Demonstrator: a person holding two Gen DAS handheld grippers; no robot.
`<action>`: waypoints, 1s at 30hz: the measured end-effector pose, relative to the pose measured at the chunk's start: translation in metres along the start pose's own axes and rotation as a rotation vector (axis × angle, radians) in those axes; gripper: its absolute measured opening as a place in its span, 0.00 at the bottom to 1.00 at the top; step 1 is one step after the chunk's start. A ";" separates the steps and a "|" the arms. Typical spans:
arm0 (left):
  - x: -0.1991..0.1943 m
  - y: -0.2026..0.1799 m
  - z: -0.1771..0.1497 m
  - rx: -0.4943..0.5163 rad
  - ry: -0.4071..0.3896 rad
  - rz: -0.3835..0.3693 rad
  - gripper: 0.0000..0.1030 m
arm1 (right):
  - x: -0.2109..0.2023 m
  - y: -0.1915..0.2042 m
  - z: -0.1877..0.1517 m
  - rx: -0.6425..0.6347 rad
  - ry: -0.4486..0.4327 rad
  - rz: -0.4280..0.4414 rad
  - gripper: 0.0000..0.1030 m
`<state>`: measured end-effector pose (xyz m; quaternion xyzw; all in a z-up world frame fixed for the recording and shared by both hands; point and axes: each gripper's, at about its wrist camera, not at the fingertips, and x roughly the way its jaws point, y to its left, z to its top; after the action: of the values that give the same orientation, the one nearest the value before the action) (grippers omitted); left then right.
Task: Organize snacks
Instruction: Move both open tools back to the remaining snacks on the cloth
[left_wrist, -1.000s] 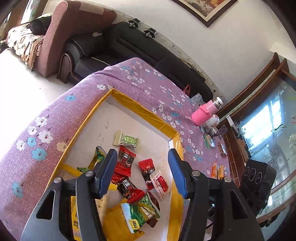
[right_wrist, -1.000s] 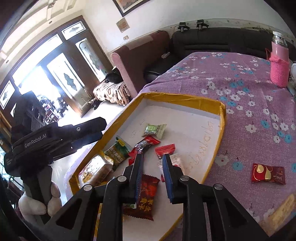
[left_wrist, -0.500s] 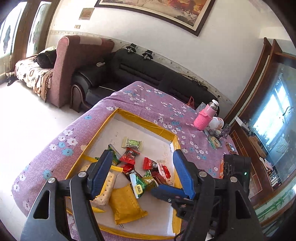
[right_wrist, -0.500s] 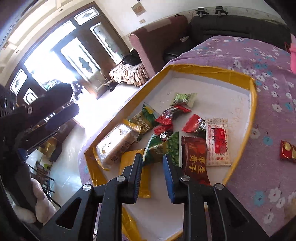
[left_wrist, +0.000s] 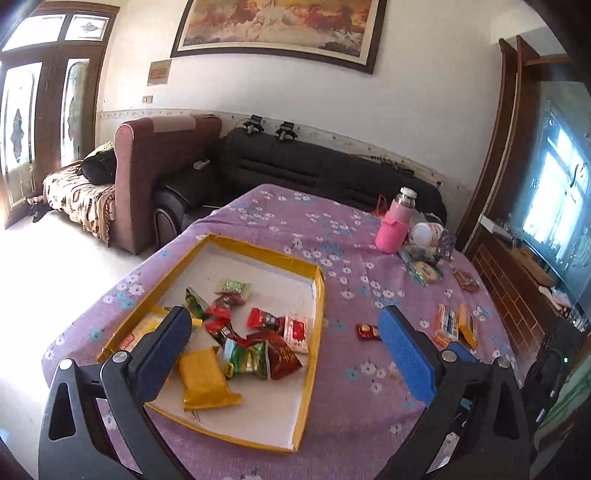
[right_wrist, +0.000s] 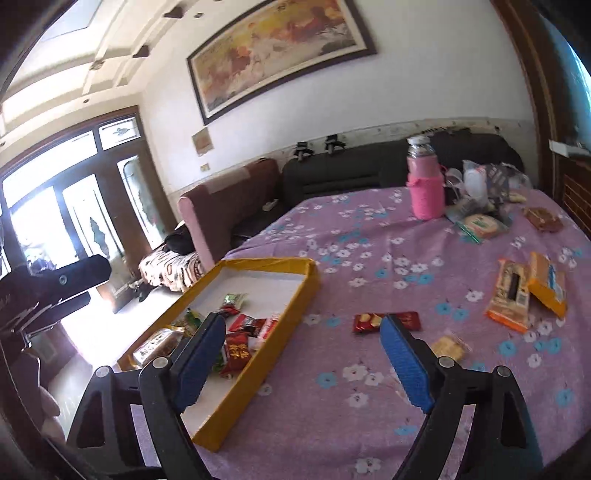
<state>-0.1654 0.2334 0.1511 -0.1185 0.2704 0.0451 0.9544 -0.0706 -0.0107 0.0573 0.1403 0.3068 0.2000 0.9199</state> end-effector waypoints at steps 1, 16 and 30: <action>0.000 -0.007 -0.003 0.014 0.010 0.006 0.99 | 0.000 -0.012 -0.002 0.034 0.029 -0.010 0.85; 0.002 -0.065 -0.032 0.219 0.078 0.129 0.99 | -0.031 -0.107 -0.018 0.289 0.085 -0.075 0.85; 0.032 -0.054 -0.039 0.183 0.166 0.090 0.99 | 0.000 -0.125 -0.027 0.356 0.175 -0.083 0.85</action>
<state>-0.1498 0.1720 0.1135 -0.0220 0.3567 0.0531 0.9325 -0.0522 -0.1168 -0.0107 0.2701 0.4215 0.1159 0.8579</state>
